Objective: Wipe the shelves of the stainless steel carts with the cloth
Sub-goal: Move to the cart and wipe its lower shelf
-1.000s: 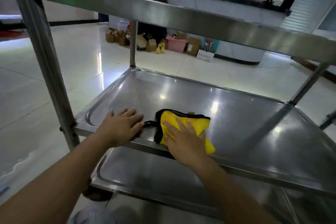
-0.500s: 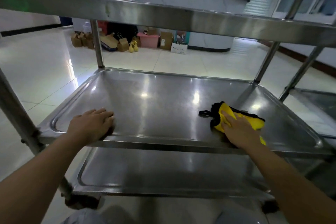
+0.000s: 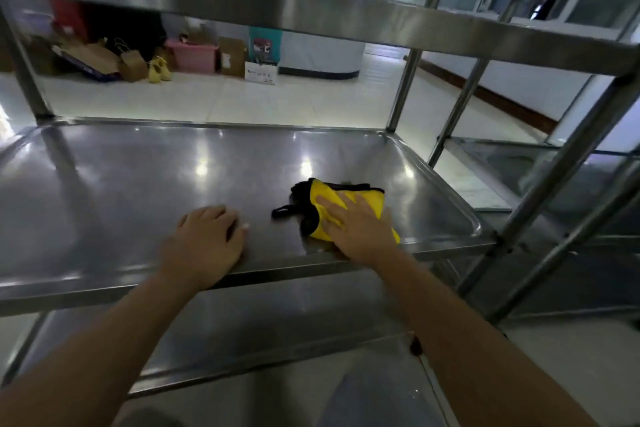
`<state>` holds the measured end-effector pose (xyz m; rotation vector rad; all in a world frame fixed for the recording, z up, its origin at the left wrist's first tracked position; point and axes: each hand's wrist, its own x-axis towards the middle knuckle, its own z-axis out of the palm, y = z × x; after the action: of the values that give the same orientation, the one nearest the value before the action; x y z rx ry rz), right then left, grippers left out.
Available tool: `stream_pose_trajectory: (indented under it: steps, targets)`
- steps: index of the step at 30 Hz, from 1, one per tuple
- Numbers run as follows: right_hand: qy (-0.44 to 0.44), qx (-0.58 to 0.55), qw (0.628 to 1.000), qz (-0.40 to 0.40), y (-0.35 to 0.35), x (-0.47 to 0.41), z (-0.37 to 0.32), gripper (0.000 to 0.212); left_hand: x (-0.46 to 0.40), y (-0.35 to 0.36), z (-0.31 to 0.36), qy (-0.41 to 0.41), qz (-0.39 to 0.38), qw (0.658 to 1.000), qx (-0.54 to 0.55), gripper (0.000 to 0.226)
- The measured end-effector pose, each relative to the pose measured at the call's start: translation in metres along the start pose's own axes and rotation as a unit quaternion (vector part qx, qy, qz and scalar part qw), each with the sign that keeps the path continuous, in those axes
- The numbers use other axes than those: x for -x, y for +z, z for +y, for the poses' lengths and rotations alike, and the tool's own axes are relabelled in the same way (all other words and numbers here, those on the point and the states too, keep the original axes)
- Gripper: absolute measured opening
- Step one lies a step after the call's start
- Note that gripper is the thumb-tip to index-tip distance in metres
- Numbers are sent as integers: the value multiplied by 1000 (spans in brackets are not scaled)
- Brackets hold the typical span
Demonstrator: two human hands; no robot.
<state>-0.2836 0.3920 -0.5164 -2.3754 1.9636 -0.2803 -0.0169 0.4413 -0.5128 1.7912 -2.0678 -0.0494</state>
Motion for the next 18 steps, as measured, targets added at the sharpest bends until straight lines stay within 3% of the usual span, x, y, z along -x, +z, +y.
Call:
stream_pose_trajectory:
  steps: [6,11,16,18]
  targets:
    - [104,-39,994,8,-29,-2,103,49,-9,6,2,22,30,999,16,33]
    - [126,2,991,38,-27,2,81,47,-19,18,-4,37,69,997,-3,43]
    - [-57,-13,993,105,-19,23,11,46,-31,13,-6,30,53,997,-42,43]
    - [-91,-21,986,136,-16,33,-10,46,-29,10,-4,47,48,995,-76,41]
